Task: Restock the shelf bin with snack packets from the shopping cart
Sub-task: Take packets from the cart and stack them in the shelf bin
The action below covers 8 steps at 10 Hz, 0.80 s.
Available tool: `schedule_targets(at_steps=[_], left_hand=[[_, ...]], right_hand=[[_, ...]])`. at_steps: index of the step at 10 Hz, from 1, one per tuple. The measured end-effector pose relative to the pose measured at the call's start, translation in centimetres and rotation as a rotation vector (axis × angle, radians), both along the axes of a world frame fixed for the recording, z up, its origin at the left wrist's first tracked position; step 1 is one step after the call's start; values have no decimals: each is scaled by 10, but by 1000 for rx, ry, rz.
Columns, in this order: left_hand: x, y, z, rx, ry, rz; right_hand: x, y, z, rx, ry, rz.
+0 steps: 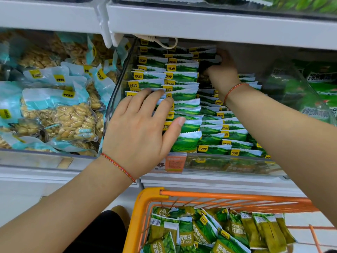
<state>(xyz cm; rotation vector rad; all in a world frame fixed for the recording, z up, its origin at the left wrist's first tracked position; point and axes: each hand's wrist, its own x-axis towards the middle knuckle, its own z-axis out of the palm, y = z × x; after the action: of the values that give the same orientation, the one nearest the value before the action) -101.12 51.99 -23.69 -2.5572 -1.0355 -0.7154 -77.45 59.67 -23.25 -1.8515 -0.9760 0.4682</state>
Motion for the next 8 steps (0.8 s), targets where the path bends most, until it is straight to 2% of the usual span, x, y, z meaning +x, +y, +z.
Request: schedule_targets(at_steps=[1,2,3,4,5,8], left_hand=[[0,0,0,3,-3,-4],[0,0,0,6,-2,-5],[0,0,0,2,0,-11],[0,0,0,3,0,-12],[-1,0,-1,6,-3,-12],[-1,0,-1,-2,-12,-19]], right_hand=[[8,2,1,-94,-168,37],[5,-12,-4,-25,-539,5],[4,-22,-10,135,-804,81],[8,-15,-13,88,-877,247],[6,-10,-13,-4,-838,289],[3,-23,0,-29,-817,332]])
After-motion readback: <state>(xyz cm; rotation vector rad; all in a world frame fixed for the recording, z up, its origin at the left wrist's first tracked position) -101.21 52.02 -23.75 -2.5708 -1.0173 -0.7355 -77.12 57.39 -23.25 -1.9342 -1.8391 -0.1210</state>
